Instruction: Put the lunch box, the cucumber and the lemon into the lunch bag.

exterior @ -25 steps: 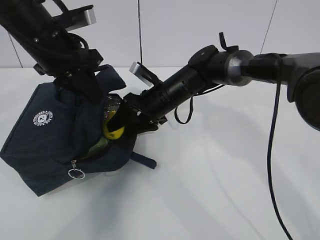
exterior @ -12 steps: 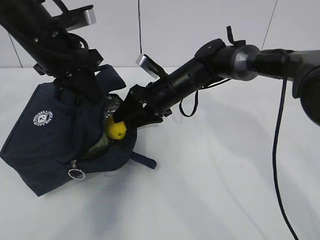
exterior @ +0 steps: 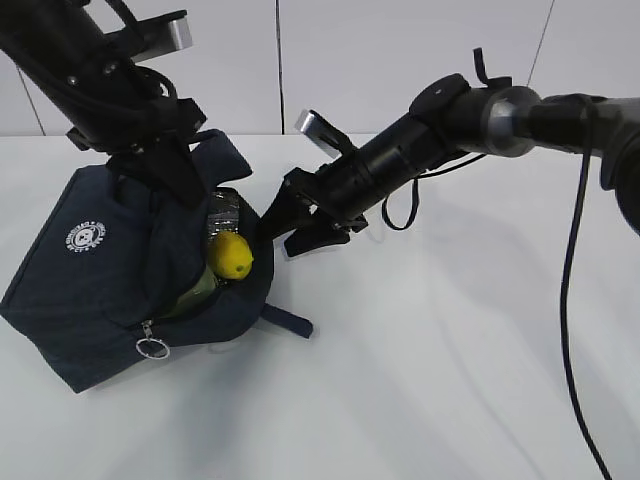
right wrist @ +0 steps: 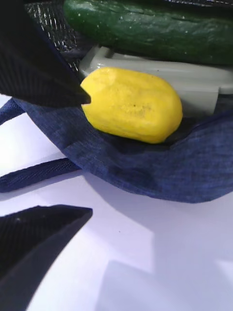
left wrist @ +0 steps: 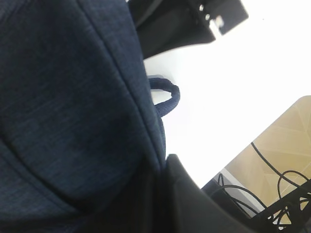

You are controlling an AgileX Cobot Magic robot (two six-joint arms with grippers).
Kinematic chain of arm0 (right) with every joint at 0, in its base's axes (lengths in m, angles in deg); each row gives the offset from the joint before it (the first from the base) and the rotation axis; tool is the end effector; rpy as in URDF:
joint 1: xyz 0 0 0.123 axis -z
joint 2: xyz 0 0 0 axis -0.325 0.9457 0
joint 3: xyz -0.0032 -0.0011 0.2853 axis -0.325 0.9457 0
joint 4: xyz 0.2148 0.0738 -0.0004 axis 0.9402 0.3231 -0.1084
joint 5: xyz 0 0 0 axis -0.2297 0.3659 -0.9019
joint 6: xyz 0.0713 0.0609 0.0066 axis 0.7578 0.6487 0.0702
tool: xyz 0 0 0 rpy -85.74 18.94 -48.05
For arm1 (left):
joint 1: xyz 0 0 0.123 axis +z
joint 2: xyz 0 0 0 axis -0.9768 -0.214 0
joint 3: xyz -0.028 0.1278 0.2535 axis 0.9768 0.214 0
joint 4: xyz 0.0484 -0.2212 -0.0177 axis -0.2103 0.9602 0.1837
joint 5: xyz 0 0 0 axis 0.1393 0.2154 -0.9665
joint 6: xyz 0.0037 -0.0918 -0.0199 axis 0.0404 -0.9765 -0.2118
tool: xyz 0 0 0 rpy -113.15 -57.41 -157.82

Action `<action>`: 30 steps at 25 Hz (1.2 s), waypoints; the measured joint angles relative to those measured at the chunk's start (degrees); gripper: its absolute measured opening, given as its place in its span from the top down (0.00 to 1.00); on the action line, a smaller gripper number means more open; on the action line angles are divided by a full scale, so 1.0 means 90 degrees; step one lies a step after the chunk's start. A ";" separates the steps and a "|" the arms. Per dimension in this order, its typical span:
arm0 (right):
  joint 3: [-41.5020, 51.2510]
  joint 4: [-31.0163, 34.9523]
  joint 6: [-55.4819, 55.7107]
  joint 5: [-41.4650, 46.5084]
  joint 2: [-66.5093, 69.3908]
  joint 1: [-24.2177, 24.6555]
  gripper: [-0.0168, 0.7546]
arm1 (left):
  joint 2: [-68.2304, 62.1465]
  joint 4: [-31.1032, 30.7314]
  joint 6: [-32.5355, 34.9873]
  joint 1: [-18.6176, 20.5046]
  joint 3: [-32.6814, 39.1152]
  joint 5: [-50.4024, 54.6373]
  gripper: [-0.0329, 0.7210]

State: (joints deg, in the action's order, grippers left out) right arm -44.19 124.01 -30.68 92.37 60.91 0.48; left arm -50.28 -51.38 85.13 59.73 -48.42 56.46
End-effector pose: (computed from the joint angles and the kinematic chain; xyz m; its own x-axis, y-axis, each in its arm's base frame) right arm 0.4306 0.2229 0.1439 -0.8763 -0.3564 -0.3240 -0.4689 0.4776 0.7430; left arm 0.3276 -0.1487 0.2783 -0.8874 0.3691 -0.2761 0.4550 0.7972 -0.3968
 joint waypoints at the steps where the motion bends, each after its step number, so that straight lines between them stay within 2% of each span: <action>1: -0.0010 -0.0079 0.0020 0.0000 0.0000 0.0040 0.31 | 0.0000 0.0000 0.0000 0.0000 0.0000 0.0000 0.95; 11: -0.0010 -0.0222 0.0060 0.0000 0.0147 0.0056 0.36 | 0.0000 0.0000 0.0000 0.0000 0.0000 0.0009 0.95; 18: -0.0010 0.0512 -0.0115 0.0000 0.0449 0.0056 0.38 | 0.0000 0.0000 0.0000 0.0000 0.0000 0.0014 0.95; 30: -0.0014 0.0930 -0.0273 0.0000 0.0638 0.0056 0.40 | 0.0000 0.0000 0.0000 0.0000 0.0000 0.0024 0.95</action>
State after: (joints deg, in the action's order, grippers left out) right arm -44.32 132.38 -33.14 92.37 66.66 0.98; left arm -50.28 -51.38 85.13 59.73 -48.42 56.68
